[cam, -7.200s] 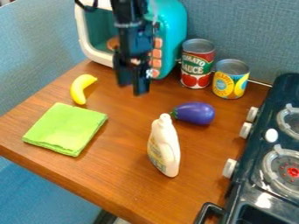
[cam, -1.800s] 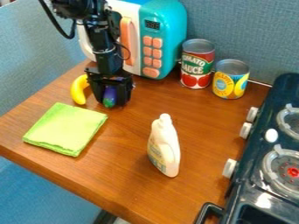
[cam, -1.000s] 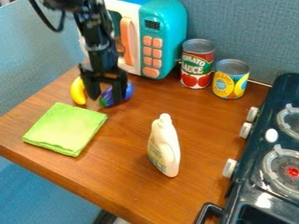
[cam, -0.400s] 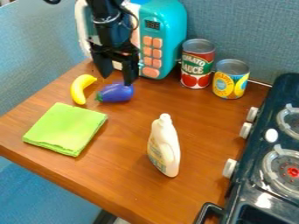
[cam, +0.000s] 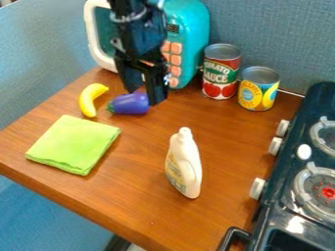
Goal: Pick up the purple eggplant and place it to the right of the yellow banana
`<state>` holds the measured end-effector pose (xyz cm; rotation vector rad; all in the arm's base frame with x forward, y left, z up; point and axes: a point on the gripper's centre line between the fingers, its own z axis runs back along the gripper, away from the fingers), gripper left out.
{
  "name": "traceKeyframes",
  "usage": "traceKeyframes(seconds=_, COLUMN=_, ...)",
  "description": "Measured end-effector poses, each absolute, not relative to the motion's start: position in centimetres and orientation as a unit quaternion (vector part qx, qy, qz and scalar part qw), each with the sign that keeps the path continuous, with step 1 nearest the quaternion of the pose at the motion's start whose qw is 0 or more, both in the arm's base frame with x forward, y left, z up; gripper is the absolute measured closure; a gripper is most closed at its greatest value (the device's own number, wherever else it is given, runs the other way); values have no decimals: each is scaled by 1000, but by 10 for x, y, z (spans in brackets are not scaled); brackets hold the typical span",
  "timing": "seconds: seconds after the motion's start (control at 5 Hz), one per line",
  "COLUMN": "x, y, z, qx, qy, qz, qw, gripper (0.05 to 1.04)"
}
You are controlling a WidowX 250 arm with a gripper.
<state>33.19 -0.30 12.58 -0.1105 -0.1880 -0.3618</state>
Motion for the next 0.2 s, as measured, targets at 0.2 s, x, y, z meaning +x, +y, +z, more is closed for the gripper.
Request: traceKeyframes(seconds=0.2, x=325, y=-17, z=133, qx=-65, qy=-89, qz=-201, qw=973, gripper=84)
